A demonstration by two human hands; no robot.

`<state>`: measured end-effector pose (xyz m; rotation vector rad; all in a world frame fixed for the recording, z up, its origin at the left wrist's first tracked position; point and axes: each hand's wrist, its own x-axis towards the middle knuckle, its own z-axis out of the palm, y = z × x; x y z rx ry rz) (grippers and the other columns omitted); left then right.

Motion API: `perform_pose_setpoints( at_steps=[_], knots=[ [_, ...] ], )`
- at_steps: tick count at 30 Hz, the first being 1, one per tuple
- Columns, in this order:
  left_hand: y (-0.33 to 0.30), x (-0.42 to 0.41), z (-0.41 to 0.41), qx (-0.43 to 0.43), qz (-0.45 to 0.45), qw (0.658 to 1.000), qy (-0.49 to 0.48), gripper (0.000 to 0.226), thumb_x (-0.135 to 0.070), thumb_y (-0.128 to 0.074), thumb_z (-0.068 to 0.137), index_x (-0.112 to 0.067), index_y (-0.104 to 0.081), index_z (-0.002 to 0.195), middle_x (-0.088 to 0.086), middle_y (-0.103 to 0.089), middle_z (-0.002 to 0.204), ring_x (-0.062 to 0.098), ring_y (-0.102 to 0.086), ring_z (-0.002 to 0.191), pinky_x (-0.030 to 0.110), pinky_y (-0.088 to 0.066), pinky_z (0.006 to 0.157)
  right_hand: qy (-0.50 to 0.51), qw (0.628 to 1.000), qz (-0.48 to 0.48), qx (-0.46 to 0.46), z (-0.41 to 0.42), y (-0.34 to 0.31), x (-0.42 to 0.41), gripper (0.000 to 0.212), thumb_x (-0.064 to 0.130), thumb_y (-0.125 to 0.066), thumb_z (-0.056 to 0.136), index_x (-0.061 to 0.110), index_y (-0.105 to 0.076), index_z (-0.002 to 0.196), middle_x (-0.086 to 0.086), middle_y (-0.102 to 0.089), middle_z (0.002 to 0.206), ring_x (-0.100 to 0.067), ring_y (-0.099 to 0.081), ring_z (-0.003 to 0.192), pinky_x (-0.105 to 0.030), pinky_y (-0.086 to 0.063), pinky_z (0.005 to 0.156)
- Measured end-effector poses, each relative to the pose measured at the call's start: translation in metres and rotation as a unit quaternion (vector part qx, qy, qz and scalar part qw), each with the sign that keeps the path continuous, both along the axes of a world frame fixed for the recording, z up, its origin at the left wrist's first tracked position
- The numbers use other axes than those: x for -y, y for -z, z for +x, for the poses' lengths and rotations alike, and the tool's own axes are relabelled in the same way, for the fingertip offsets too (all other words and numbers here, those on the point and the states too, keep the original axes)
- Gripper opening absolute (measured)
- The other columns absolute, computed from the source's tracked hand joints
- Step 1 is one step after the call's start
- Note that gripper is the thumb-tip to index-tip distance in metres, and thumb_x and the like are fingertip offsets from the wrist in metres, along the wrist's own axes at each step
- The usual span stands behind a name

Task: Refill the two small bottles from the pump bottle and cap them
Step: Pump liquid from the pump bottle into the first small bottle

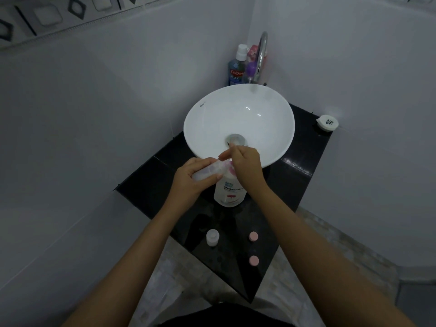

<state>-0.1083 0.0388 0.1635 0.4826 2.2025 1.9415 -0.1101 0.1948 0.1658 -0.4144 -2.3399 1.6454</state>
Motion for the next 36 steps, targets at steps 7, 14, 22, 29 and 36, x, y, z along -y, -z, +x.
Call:
perform_pose_setpoints(
  at_steps=[7,14,22,29,36],
  knots=[
    [-0.007,0.003,-0.003,-0.008,0.017,1.000,0.015,0.034,-0.009,-0.073,0.079,-0.007,-0.068,0.112,0.006,-0.064,0.109,0.003,-0.062,0.099,0.013,-0.050,0.079,-0.022,0.999,0.037,-0.003,-0.010,-0.015,-0.008,0.035,0.017,-0.047,0.094,0.004,-0.074,0.077,-0.002,-0.069,0.069,0.009,-0.060,0.059,0.001,-0.040,0.062],
    [-0.001,0.001,-0.005,0.001,-0.005,1.000,0.014,0.036,-0.012,-0.074,0.078,-0.008,-0.068,0.113,0.009,-0.064,0.111,0.013,-0.063,0.103,0.015,-0.051,0.081,-0.005,1.000,0.006,0.001,-0.002,-0.001,-0.003,0.042,0.016,-0.042,0.096,0.003,-0.074,0.071,0.002,-0.064,0.059,0.002,-0.056,0.053,-0.006,-0.041,0.054],
    [-0.007,0.003,-0.006,0.001,0.024,0.999,0.022,0.033,-0.011,-0.073,0.079,-0.009,-0.069,0.112,0.005,-0.065,0.109,0.005,-0.063,0.099,0.015,-0.051,0.079,-0.014,0.998,0.056,-0.003,-0.008,-0.014,-0.008,0.035,0.018,-0.047,0.093,0.004,-0.075,0.077,-0.002,-0.070,0.070,0.008,-0.058,0.058,-0.001,-0.041,0.063],
    [0.003,0.003,-0.008,0.020,-0.003,0.999,0.027,0.036,-0.013,-0.073,0.079,-0.009,-0.067,0.114,0.007,-0.064,0.112,0.013,-0.062,0.104,0.018,-0.053,0.082,-0.009,1.000,0.001,0.019,-0.001,-0.002,-0.003,0.041,0.018,-0.041,0.097,0.002,-0.074,0.079,-0.009,-0.068,0.073,0.001,-0.057,0.060,-0.013,-0.043,0.059],
    [-0.006,0.004,-0.008,0.019,0.039,0.999,0.032,0.032,-0.013,-0.074,0.078,-0.011,-0.070,0.110,0.000,-0.066,0.107,0.007,-0.064,0.100,0.016,-0.052,0.080,-0.006,1.000,0.029,-0.001,-0.009,-0.015,-0.006,0.033,0.017,-0.048,0.093,0.004,-0.075,0.079,-0.002,-0.069,0.070,0.004,-0.060,0.062,-0.006,-0.045,0.067]
  ],
)
